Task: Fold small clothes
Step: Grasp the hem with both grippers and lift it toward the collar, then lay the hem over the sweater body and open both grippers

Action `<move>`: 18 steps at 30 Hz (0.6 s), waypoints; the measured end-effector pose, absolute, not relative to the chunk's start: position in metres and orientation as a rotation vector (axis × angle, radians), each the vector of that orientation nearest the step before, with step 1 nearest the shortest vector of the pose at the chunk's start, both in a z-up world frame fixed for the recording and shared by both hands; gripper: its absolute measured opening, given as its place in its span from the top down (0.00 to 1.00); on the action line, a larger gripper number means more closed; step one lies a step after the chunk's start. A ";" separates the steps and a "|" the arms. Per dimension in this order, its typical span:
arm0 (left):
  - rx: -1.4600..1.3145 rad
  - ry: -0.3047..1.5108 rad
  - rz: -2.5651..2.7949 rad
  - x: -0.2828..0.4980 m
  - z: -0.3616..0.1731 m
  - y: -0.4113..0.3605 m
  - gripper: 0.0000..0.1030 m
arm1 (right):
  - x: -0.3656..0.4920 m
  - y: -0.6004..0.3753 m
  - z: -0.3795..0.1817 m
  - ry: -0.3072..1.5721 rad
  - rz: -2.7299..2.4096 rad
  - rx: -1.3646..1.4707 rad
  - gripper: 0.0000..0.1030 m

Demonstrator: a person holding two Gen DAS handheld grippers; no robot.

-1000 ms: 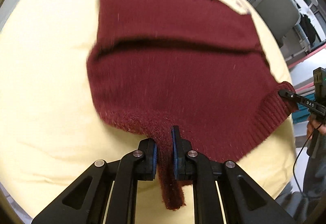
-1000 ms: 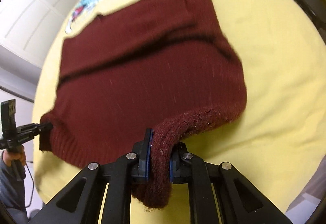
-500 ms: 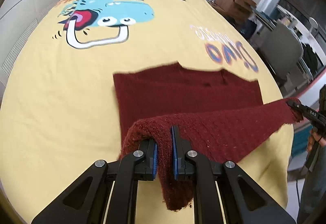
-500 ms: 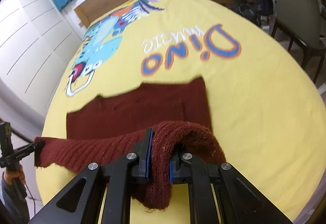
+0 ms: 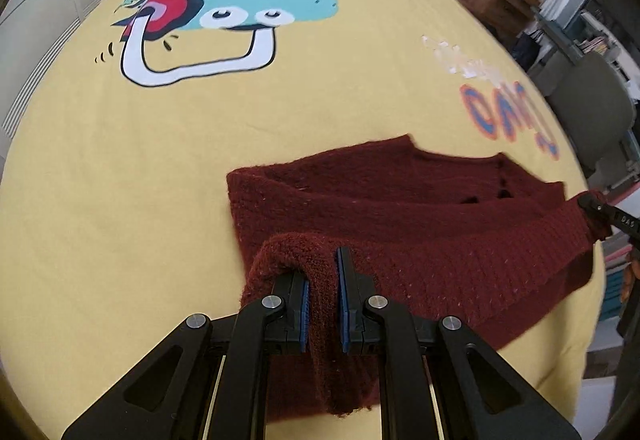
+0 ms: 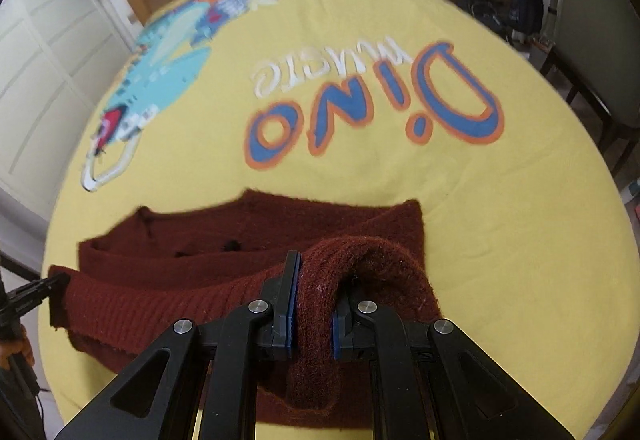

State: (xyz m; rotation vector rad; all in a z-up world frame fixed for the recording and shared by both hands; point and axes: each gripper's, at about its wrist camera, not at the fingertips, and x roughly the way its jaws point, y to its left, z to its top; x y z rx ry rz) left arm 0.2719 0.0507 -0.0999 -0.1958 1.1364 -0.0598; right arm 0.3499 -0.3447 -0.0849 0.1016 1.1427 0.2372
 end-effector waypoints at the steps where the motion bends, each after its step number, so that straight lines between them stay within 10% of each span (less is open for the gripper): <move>1: -0.188 1.141 -0.049 0.273 -0.105 0.051 0.89 | 0.355 -0.343 -0.093 1.166 0.226 0.095 0.88; 11: -0.220 1.161 0.017 0.275 -0.114 0.049 0.69 | 0.363 -0.338 -0.112 1.211 0.196 0.071 0.76; 15: -0.202 1.150 0.017 0.277 -0.103 0.040 0.38 | 0.362 -0.338 -0.100 1.156 0.182 0.083 0.22; 18: -0.162 1.120 0.035 0.278 -0.091 0.034 0.33 | 0.360 -0.339 -0.087 1.113 0.191 0.094 0.22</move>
